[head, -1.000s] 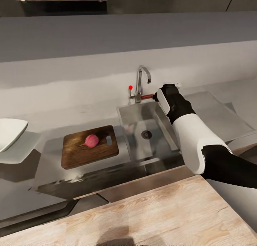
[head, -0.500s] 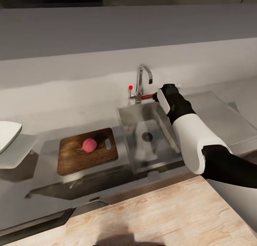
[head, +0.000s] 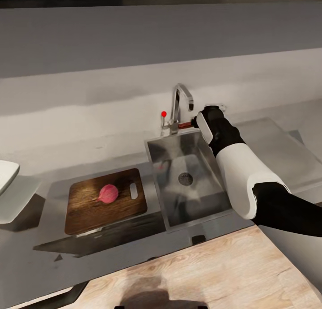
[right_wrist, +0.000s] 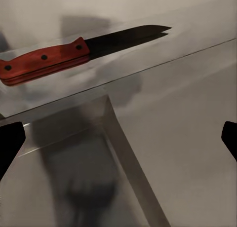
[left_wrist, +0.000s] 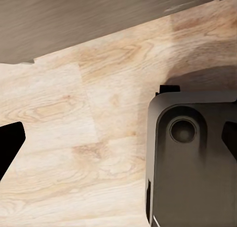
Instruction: In the kitchen, take the Vidalia onion out of the sink, dice it on the chopping board with the paring knife, put the diced onion into the bowl on the countertop, then place both the paring knife and the chopping board into the sink.
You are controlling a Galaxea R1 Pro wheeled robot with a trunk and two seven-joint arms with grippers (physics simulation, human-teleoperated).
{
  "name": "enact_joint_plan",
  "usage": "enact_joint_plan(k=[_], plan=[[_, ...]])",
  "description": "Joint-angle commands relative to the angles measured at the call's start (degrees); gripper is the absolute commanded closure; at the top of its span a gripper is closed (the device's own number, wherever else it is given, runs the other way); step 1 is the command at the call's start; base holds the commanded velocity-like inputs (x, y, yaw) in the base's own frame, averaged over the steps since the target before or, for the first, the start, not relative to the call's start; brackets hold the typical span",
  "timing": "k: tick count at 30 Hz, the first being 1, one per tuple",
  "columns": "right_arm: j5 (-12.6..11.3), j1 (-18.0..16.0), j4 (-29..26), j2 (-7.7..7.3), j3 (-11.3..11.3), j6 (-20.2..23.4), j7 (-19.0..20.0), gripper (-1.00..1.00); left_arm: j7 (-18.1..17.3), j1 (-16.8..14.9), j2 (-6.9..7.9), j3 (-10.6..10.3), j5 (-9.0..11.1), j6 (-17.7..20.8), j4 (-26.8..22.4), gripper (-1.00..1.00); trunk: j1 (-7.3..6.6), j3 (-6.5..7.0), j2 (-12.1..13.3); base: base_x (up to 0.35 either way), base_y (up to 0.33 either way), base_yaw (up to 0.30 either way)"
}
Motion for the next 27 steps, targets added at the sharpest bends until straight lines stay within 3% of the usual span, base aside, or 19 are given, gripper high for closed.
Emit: enact_joint_plan(k=[1, 11, 15, 19, 21, 27], plan=[[-0.30, 0.00, -0.03, 0.03, -0.06, 0.16, -0.35, -1.00, 0.21, -0.08, -0.03, -0.49, 0.17, -0.29, 0.19, -1.00, 0.03, -0.08, -0.09, 0.009, 0.000, 0.049], [-0.29, 0.06, -0.03, 0.03, -0.06, 0.16, -0.37, -1.00, 0.25, -0.08, -0.07, -0.49, 0.17, -0.29, 0.19, -1.00, 0.03, -0.28, -0.09, 0.002, 0.000, 0.120], [-0.29, 0.06, -0.05, 0.03, -0.09, 0.16, -0.37, -1.00, 0.46, -0.08, -1.24, -0.49, 0.22, 0.63, 0.24, -1.00, 0.03, -0.43, -0.09, 0.000, 0.000, 0.139], [-0.19, 0.06, -0.43, 0.03, -0.13, -0.01, -0.37, -1.00, 0.31, 0.02, -2.56, -0.49, 0.25, 13.33, 0.27, -1.00, 0.03, -0.47, -0.09, 0.000, 0.000, 0.031], [-0.10, 0.06, -0.48, 0.03, -0.14, -0.47, -0.39, -1.00, 0.29, 0.03, -2.83, -0.49, 0.25, 16.75, 0.26, -1.00, 0.03, -0.47, -0.09, 0.000, 0.000, 0.009], [-0.02, 0.06, -0.17, -0.90, -0.15, -2.57, -0.35, -1.00, 0.35, 0.04, -3.07, -0.49, 0.25, 20.06, 0.20, -1.00, 0.03, -0.48, -0.09, 0.000, 0.000, 0.003]])
